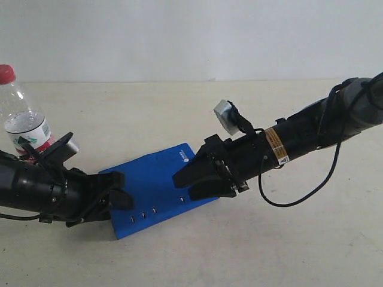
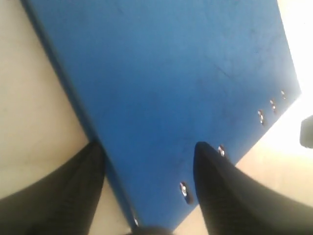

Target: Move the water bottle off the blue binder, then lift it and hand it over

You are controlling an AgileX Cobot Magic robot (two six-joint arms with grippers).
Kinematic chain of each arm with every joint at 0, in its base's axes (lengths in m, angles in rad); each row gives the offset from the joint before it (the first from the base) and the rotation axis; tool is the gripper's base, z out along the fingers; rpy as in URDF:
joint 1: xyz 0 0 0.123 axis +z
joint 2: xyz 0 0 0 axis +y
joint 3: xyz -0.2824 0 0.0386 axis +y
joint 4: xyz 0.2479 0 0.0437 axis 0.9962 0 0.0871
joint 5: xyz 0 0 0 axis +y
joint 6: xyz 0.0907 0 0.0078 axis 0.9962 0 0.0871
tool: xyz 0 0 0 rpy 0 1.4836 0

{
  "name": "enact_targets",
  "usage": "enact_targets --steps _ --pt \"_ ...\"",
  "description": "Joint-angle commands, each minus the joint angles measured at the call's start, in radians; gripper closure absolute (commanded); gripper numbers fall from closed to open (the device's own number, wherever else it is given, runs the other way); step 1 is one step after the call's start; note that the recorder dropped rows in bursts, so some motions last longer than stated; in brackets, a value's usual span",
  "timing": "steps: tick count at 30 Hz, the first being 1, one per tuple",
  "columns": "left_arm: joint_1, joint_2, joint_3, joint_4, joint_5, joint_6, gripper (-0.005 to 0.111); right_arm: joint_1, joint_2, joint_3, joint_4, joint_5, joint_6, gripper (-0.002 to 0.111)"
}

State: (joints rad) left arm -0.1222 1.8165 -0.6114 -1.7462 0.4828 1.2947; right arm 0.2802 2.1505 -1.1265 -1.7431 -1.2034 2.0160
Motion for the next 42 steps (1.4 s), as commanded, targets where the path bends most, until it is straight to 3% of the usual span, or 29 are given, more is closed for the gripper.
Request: enact_targets --steps 1,4,14,20,23,33,42 --pt "0.001 0.019 -0.014 0.002 0.016 0.022 0.055 -0.015 -0.037 -0.007 -0.001 -0.018 -0.084 0.051" --pt "0.001 0.021 -0.014 0.002 0.016 0.026 0.055 -0.039 -0.046 -0.02 -0.001 -0.01 -0.094 0.051" --pt "0.001 0.021 -0.014 0.002 0.056 0.026 0.055 -0.05 -0.044 -0.02 -0.001 0.465 -0.055 0.051" --pt "0.001 0.021 -0.015 0.002 0.056 0.029 0.055 -0.05 -0.041 -0.018 -0.001 0.49 -0.026 0.051" --pt "0.001 0.021 -0.018 0.002 0.068 0.031 0.055 -0.05 -0.009 -0.018 -0.001 0.427 0.011 0.051" --pt "0.001 0.021 -0.02 0.002 0.073 0.049 0.055 -0.05 0.073 -0.023 -0.001 -0.018 -0.021 0.051" --pt "0.001 0.021 -0.023 0.002 0.036 0.174 0.059 -0.05 -0.013 -0.041 -0.001 -0.018 0.009 0.053"
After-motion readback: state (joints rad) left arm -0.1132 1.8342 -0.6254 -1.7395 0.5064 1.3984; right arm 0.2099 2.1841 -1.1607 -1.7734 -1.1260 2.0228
